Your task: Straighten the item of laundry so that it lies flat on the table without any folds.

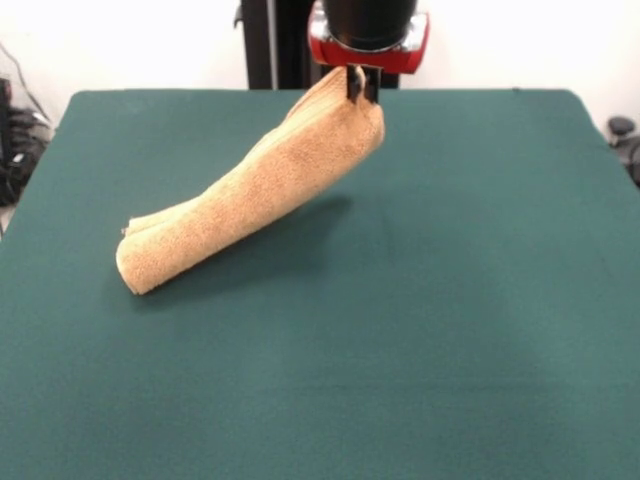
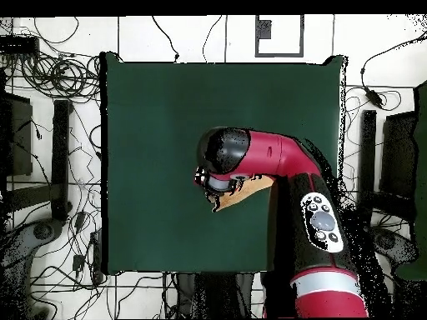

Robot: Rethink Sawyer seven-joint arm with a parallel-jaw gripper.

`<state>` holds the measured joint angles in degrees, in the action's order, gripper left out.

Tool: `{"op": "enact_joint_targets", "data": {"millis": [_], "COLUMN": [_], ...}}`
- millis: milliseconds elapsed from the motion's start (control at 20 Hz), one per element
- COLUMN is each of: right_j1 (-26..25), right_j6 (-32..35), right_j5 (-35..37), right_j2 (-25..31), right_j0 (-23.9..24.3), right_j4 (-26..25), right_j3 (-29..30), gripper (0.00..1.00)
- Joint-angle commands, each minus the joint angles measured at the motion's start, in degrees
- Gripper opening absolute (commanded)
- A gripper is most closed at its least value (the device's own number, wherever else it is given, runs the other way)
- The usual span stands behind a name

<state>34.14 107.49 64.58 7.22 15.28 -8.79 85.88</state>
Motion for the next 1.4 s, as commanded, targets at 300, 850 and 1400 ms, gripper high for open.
{"op": "enact_joint_targets", "data": {"millis": [300,850,1400], "right_j1": [-0.1,0.4,0.6], "right_j6": [-2.7,-2.0,-2.5], "right_j5": [9.0,13.0,14.9], "right_j2": [6.9,6.9,6.5], "right_j0": [-0.8,-1.1,-1.2], "right_j4": [2.3,2.3,1.5], "right_j3": [-1.0,-4.5,-6.6], "gripper": [0.00,0.00,0.00]}}
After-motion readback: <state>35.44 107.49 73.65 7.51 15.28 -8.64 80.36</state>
